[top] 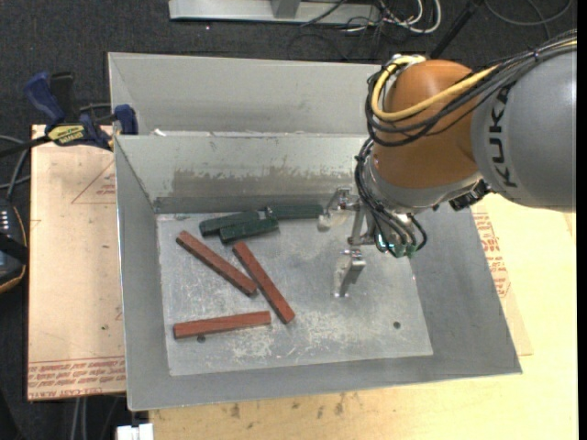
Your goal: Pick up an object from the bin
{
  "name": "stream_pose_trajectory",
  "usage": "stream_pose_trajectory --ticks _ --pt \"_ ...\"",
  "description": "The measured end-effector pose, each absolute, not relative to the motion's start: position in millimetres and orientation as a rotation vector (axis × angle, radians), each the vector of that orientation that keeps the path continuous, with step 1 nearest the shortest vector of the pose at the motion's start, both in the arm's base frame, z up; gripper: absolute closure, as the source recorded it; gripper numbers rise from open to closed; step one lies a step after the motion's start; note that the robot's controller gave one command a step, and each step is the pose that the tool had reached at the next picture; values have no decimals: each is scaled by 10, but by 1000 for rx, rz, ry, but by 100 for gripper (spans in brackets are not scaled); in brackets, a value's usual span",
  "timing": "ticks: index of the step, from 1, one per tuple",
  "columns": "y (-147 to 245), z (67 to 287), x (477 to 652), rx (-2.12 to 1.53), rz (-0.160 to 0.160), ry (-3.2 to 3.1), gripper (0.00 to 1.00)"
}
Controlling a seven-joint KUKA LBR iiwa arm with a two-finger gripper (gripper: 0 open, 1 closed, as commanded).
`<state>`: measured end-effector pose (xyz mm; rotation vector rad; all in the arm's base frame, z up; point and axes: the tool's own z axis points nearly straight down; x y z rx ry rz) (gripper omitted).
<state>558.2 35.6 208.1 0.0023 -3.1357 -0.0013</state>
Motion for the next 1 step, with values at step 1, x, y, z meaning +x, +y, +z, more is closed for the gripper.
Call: stream_pose_trajectory --ticks 1 --pt "354 2114 5597 1 -2 -3142 0"
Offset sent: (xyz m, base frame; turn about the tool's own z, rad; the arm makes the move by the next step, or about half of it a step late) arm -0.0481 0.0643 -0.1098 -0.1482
